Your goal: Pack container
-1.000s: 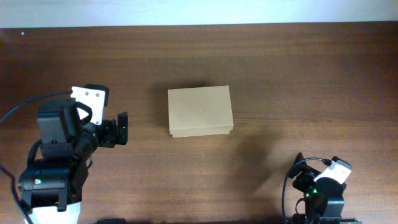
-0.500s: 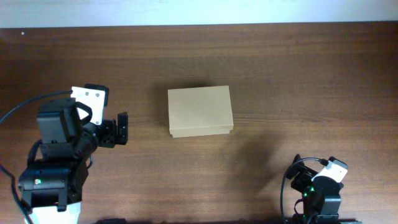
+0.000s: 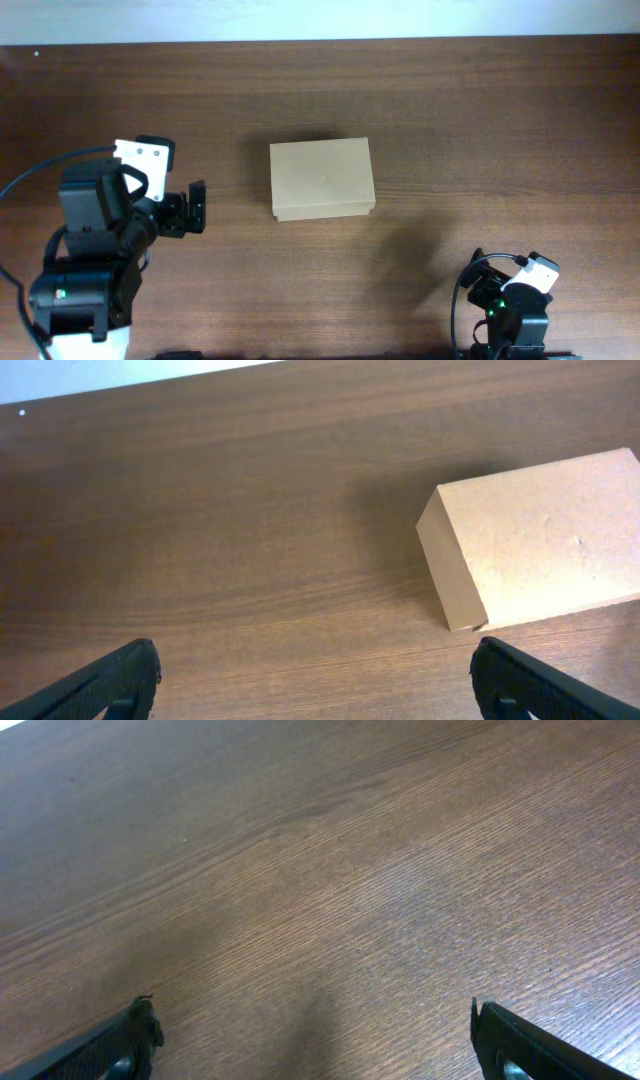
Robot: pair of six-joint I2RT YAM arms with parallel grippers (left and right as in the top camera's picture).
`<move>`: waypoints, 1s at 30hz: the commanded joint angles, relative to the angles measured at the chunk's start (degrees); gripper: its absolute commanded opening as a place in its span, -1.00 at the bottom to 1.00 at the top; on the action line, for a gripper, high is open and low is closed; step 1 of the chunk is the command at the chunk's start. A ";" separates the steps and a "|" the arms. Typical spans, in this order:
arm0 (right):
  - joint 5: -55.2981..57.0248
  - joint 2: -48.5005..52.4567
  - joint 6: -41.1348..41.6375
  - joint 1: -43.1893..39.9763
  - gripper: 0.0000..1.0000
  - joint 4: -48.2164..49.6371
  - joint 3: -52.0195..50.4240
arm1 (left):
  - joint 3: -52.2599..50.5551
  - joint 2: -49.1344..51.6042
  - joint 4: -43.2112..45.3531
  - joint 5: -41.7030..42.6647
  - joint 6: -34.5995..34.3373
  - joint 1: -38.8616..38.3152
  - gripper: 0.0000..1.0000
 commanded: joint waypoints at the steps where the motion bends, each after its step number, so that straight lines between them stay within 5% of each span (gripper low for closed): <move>1: -0.09 -0.68 0.70 -0.37 0.98 0.20 -0.59 | -4.35 -6.45 2.93 -1.95 2.05 -0.11 0.99; 10: -0.09 -0.68 0.70 -0.37 0.97 0.17 -0.57 | -39.06 -28.33 55.10 -7.50 2.93 -0.13 0.99; 15: -0.09 -0.68 0.70 -0.37 0.97 0.20 -0.59 | -55.56 -39.41 71.30 -7.52 2.93 -0.13 0.99; 19: -0.09 -0.68 0.70 -0.37 0.98 0.17 -0.59 | -65.68 -47.39 74.88 -7.32 2.86 -0.13 0.99; 30: -0.09 -0.68 0.70 -0.37 0.98 0.20 -0.59 | -65.13 -51.78 62.53 -7.28 2.91 -0.13 0.99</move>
